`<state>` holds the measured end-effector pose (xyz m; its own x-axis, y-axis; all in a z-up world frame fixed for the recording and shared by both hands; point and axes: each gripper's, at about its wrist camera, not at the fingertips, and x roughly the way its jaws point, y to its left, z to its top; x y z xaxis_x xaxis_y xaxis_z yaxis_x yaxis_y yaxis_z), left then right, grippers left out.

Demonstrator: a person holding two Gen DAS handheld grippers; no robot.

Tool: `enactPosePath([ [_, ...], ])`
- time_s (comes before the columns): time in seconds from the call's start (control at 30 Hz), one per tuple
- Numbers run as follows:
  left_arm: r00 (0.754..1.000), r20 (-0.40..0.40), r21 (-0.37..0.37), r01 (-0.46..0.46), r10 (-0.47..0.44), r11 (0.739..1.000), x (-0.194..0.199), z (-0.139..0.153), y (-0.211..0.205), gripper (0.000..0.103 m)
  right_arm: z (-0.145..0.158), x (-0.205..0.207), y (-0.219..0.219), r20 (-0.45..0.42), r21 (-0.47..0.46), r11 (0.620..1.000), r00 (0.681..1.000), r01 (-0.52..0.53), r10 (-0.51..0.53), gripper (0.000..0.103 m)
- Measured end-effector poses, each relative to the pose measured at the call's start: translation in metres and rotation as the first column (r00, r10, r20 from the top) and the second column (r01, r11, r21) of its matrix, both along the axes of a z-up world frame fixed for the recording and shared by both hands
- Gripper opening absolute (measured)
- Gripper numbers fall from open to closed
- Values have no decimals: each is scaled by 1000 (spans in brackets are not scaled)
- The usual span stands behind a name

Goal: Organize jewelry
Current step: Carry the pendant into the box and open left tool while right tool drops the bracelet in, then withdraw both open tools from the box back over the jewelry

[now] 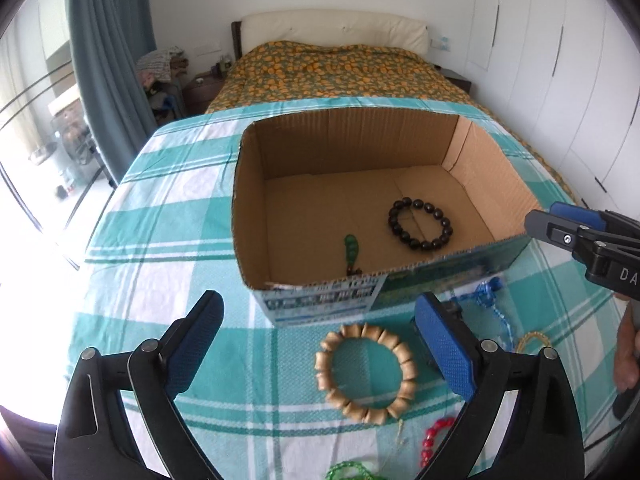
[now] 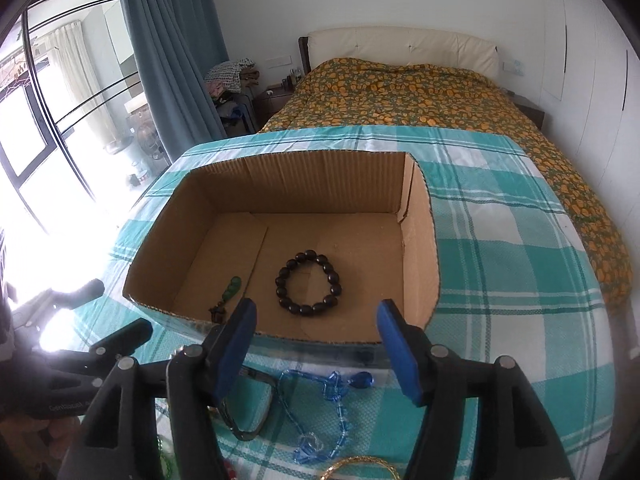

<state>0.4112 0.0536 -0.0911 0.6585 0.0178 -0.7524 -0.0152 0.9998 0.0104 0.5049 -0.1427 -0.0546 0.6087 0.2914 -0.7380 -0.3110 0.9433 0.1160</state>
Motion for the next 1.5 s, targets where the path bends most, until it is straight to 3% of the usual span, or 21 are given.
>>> enactPosePath([
  [0.27, 998, 28, -42, -59, 60, 997, -100, -19, 25, 99, -19, -106, -59, 77, -41, 997, 995, 67, -64, 65],
  [0.47, 992, -3, -137, -126, 127, 983, -155, -43, 31, 99, -53, -162, -96, 32, -74, 988, 991, 134, -132, 65],
  [0.67, 996, -27, -63, -90, 88, 994, -187, -66, 18, 99, -73, -205, -102, 31, -103, 983, 988, 154, -152, 65],
  [0.93, 993, -50, -52, -108, 105, 993, -190, -88, 17, 99, -87, -215, -91, 17, -109, 983, 989, 147, -146, 65],
  [1.5, 992, -56, -37, -111, 109, 993, -177, -85, 13, 99, -86, -199, -95, -5, -75, 982, 985, 172, -173, 65],
])
